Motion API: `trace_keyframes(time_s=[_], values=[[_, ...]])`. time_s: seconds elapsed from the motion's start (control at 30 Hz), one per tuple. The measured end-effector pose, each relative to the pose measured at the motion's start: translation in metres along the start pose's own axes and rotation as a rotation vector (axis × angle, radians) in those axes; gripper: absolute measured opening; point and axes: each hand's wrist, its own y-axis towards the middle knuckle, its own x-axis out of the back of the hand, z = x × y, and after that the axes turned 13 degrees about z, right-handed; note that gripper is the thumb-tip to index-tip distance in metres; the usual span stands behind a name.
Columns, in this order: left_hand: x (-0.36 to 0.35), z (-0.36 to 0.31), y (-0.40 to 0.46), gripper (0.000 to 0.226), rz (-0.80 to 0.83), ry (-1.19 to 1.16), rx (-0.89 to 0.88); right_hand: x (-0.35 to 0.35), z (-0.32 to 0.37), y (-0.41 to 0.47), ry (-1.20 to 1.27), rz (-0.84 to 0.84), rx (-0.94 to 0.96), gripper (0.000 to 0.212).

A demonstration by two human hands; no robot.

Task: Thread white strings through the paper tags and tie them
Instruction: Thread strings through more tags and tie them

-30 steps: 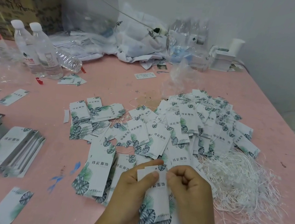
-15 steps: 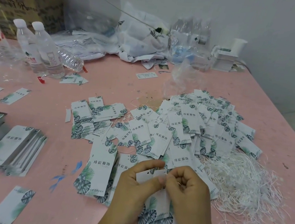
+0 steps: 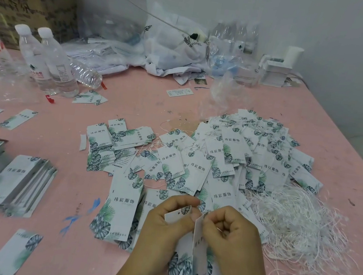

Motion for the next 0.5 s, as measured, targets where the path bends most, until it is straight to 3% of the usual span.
trace_keyframes(time_s=[0.1, 0.23, 0.37, 0.5], values=[[-0.001, -0.001, 0.000, 0.039, 0.000, -0.013, -0.010, 0.001, 0.001, 0.001, 0.030, 0.030, -0.017, 0.020], [-0.001, -0.002, 0.000, 0.031, -0.021, -0.040, -0.007, 0.004, -0.001, 0.004, 0.153, 0.159, -0.074, 0.006], [0.001, -0.002, 0.003, 0.025, -0.093, -0.155, -0.025, 0.015, -0.005, 0.012, 0.810, 0.262, -0.264, 0.012], [0.002, -0.003, 0.007, 0.013, -0.158, -0.230, -0.027, 0.022, -0.010, 0.017, 1.193, 0.232, -0.413, 0.014]])
